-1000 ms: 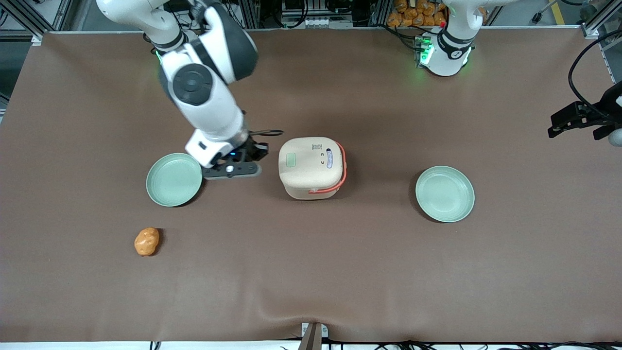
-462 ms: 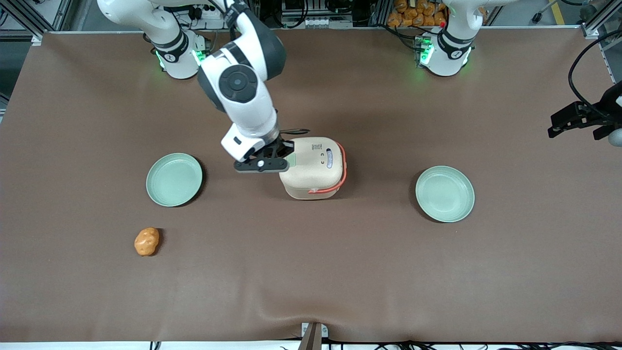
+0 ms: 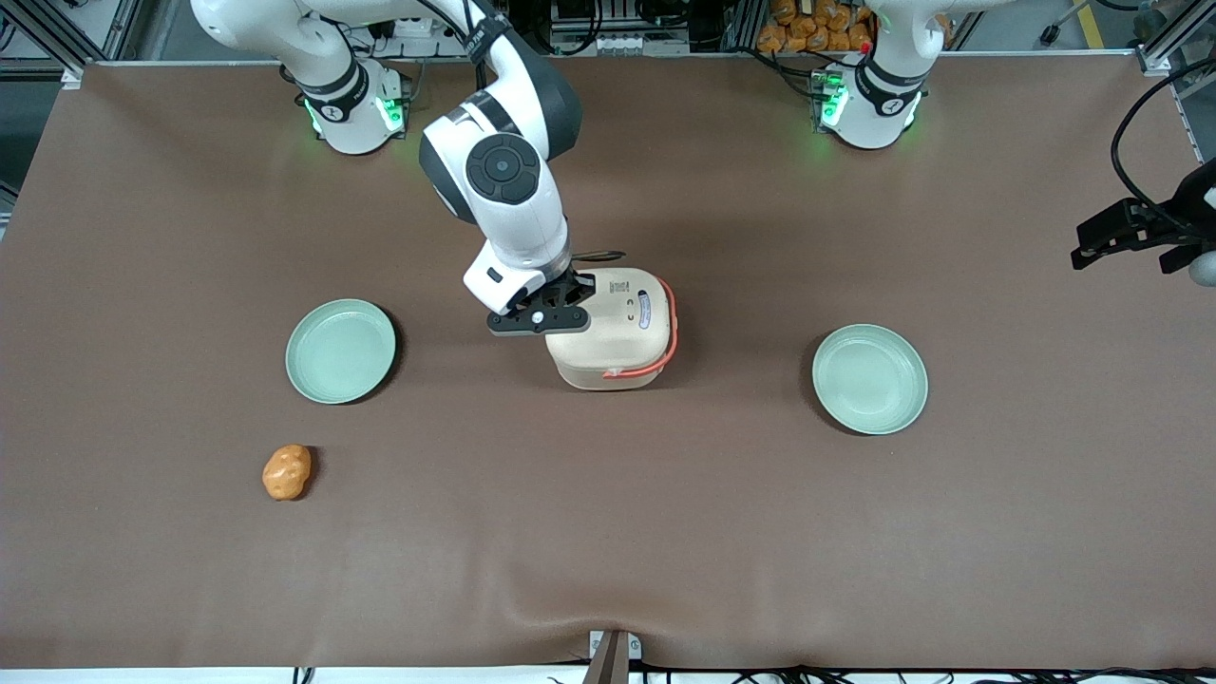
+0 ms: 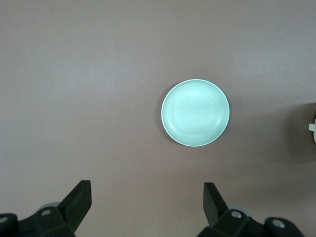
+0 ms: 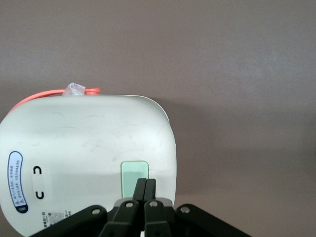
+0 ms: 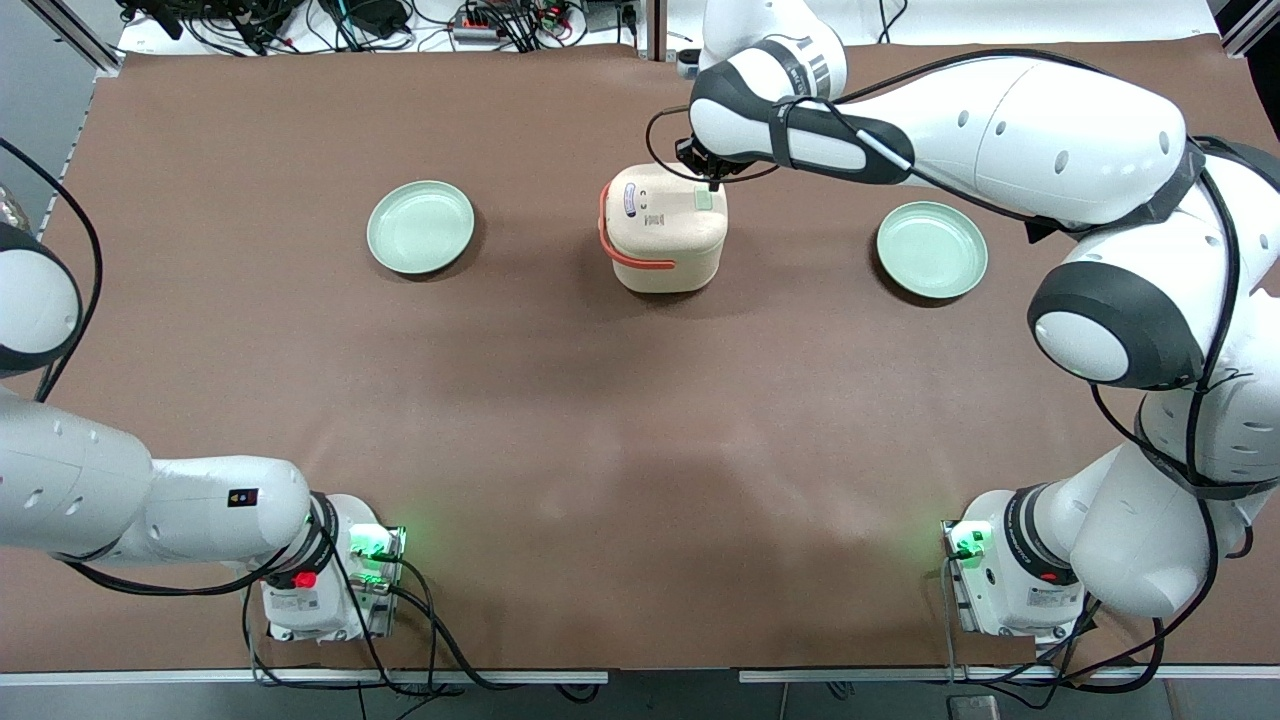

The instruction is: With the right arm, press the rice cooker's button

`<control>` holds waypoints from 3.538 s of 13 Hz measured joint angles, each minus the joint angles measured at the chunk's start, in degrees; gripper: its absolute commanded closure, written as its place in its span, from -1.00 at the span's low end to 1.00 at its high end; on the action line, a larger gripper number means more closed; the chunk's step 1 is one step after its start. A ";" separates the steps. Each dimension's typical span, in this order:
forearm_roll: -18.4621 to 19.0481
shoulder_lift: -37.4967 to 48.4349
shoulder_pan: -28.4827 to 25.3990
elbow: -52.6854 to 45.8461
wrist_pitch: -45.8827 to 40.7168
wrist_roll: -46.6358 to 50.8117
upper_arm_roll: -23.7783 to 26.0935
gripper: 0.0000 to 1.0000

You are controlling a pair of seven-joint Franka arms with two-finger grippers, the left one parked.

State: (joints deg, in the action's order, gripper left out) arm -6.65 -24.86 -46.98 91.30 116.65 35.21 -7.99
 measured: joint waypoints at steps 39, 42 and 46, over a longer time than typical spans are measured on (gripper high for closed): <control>1.34 20.99 26.87 -13.01 -36.74 -37.04 -10.35 -1.00; 2.75 21.65 30.01 -10.88 -36.63 -42.35 -10.65 -1.00; 4.45 23.78 30.10 -6.25 -33.40 -43.53 -10.52 -1.00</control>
State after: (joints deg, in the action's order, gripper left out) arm -2.20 -1.09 -16.88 85.05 83.25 -8.31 -18.52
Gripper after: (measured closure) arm 0.000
